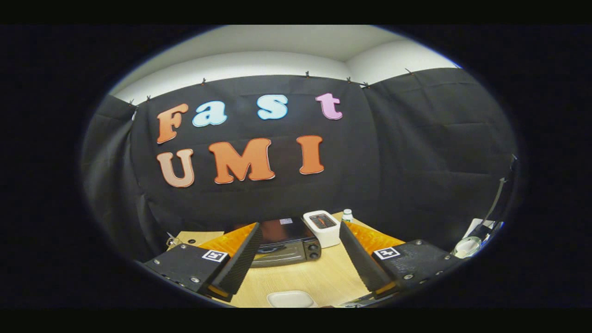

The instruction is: Open the toaster oven, put the food inside, and close the toaster oven door.

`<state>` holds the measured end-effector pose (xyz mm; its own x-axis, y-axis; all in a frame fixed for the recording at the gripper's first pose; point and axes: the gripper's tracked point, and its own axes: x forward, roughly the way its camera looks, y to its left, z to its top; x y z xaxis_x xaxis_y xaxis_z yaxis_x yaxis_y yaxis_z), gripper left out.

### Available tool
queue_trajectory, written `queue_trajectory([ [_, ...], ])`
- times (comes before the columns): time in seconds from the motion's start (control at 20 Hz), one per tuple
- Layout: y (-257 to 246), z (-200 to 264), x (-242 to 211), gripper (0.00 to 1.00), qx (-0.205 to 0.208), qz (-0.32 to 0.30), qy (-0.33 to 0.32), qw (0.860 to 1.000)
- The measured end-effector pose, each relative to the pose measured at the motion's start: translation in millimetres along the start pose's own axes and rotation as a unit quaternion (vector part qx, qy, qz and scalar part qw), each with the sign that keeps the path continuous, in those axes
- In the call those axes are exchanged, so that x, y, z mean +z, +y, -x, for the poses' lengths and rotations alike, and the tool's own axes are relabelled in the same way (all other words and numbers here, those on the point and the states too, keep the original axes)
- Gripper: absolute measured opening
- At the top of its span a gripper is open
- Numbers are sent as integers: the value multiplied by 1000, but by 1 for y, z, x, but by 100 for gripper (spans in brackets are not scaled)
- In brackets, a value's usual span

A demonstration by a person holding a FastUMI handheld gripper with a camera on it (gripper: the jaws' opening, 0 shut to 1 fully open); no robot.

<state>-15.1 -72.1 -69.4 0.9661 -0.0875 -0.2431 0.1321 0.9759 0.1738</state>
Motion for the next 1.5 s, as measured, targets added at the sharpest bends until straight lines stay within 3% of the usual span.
queue_trajectory([
  [0.2, -29, 0, 9, 99, -16, 6, -5, 1000],
  [0.8, -70, -56, 29, 99, 23, 3, -15, 1000],
  [1.25, -138, -78, 56, 99, 62, 9, -32, 998],
  [1.5, -164, -84, 50, 99, 80, -3, -24, 996],
])
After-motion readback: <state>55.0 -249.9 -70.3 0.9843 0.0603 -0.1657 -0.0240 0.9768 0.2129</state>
